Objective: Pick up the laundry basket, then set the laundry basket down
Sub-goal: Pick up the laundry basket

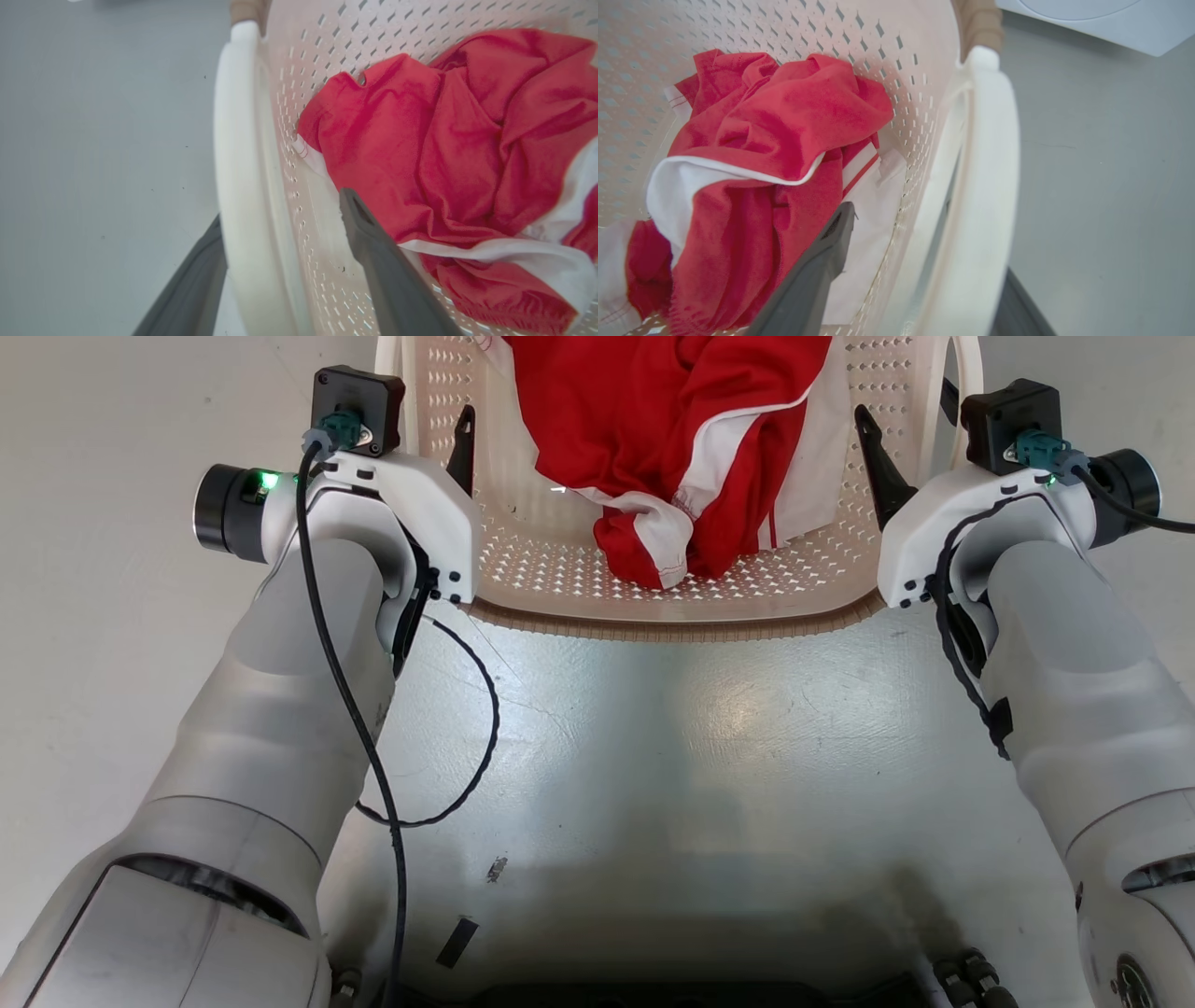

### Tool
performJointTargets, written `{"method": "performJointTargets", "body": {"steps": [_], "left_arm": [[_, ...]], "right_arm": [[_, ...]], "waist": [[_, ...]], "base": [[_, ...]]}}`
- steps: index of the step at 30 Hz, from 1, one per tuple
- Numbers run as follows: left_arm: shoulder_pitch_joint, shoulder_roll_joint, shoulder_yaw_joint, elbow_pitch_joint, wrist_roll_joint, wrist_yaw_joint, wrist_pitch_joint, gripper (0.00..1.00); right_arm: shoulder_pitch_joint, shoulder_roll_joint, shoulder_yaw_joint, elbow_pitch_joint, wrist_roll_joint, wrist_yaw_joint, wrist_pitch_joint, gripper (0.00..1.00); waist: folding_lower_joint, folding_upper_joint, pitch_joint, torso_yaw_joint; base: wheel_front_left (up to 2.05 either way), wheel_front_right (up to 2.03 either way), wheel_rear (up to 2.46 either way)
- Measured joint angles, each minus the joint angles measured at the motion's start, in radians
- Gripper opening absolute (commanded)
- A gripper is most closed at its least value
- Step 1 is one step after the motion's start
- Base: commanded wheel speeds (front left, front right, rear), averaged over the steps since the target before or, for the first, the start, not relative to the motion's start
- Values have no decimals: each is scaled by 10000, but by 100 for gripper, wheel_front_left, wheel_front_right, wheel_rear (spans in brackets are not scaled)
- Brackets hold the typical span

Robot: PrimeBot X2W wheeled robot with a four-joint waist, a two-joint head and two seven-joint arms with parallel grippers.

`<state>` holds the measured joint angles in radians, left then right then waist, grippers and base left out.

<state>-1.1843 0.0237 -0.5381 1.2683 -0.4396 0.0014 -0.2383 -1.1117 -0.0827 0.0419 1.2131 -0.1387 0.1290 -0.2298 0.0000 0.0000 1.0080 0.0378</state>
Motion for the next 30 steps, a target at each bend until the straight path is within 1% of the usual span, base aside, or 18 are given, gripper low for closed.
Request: {"method": "performJointTargets", "body": {"steps": [2,3,4,5,6,7,9,10,11,15,20,26,30], "left_arm": [[-28,0,-27,17,-8,33,-10,99],[-43,0,-40,27,-10,48,-12,93],[-63,0,-52,40,-10,75,-12,76],[-83,0,-65,54,-10,75,-15,38],[-108,0,-96,71,-10,75,-38,0],[-124,-2,-130,81,-10,75,-38,0],[-154,38,-130,102,-19,86,-52,0],[-167,25,-127,130,-48,86,2,0],[-152,-19,-127,178,-96,123,4,0],[-111,-79,-194,226,-142,117,21,0],[77,-86,-355,219,-466,117,109,0],[675,-90,-560,157,-727,163,192,0],[1323,-109,-834,127,-1007,244,236,0]], "right_arm": [[-7,2,6,13,4,0,-6,100],[-11,13,8,17,17,0,-6,100],[-12,21,12,25,46,0,-6,100],[-12,29,13,31,75,0,-6,100],[-14,35,21,38,75,0,-8,80],[-15,38,40,44,77,0,-8,0],[-15,46,100,69,127,6,-35,0],[-11,163,84,111,240,-10,-90,0],[-16,203,81,138,362,-71,-92,0],[2,134,211,311,474,-69,-90,0],[33,117,405,424,629,-69,27,0],[410,128,805,575,918,-59,217,0],[1005,142,1285,619,1333,-61,385,0]], "waist": [[0,0,1,-17],[0,0,1,-25],[0,0,2,-34],[0,0,2,-42],[0,0,3,-49],[0,0,0,-55],[0,0,-6,-64],[0,0,-14,-67],[0,0,-28,-68],[0,0,-156,-63],[0,0,-489,-50],[0,0,-1082,-31],[1,0,-1754,-32]], "base": [[0,0,0],[0,0,0],[0,0,0],[0,0,0],[0,0,0],[0,0,0],[0,0,0],[0,0,0],[0,0,0],[0,0,0],[0,0,0],[0,0,0],[0,0,0]]}}
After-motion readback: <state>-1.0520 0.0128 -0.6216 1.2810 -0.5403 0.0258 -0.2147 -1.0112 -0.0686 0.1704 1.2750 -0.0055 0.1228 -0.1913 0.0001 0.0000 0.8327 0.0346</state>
